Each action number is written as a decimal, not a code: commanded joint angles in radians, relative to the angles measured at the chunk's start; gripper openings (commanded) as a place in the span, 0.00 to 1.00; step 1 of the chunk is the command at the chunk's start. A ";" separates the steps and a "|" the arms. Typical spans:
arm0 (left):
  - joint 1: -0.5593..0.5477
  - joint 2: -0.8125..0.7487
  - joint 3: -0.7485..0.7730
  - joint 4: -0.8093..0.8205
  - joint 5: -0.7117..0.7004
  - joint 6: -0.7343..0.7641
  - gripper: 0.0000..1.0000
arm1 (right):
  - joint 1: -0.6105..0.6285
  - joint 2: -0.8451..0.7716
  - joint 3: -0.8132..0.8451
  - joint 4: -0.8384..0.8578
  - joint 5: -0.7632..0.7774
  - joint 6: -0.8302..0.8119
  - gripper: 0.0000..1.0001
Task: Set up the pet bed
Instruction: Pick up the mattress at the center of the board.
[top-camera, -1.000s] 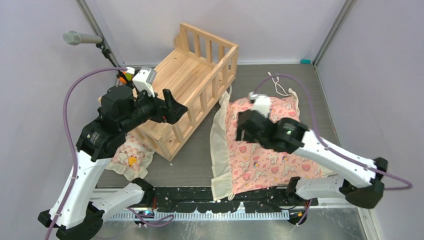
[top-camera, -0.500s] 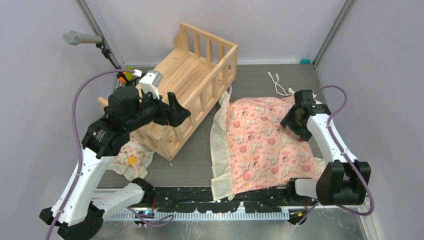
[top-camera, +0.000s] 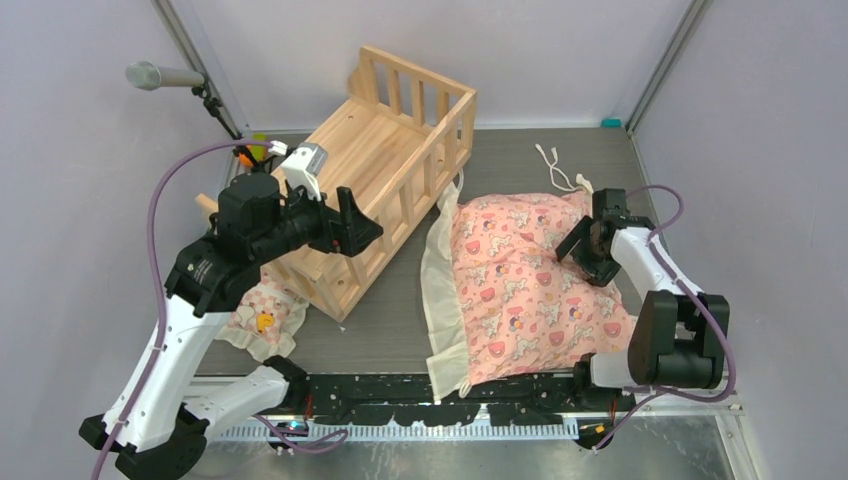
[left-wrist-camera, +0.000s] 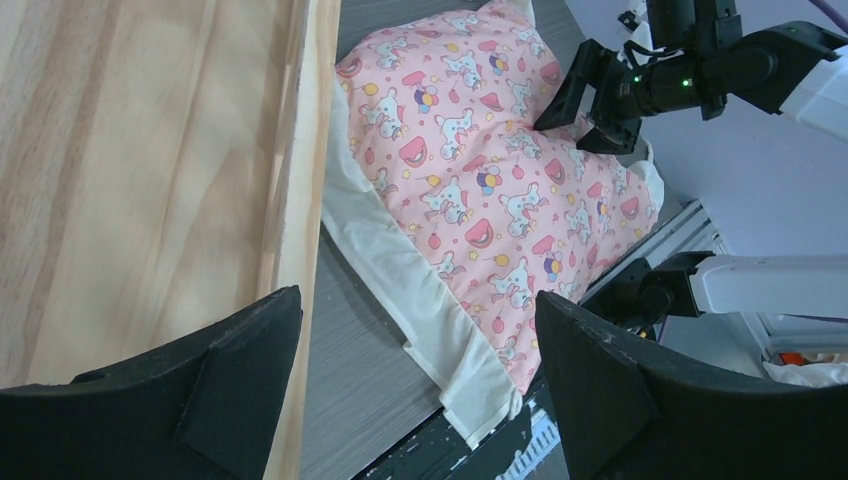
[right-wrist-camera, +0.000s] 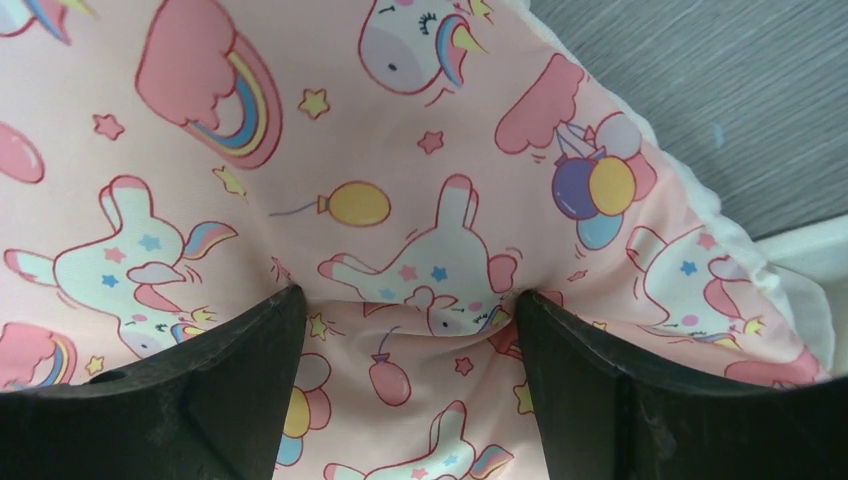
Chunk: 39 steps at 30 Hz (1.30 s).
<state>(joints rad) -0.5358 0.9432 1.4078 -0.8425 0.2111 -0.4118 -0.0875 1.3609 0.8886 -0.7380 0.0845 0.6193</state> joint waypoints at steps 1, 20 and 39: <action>-0.004 -0.005 -0.005 0.017 0.032 0.010 0.88 | -0.002 0.060 -0.052 0.114 -0.015 0.008 0.80; -0.004 0.000 0.069 -0.099 -0.068 0.079 0.89 | -0.003 -0.275 0.119 -0.025 0.090 0.028 0.00; -0.004 -0.134 0.209 -0.113 -0.194 0.067 0.92 | -0.001 -0.379 0.871 0.011 -0.142 0.395 0.00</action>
<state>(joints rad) -0.5358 0.8444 1.5932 -0.9813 0.0441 -0.3374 -0.0891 0.9649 1.6608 -0.8616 0.0139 0.8391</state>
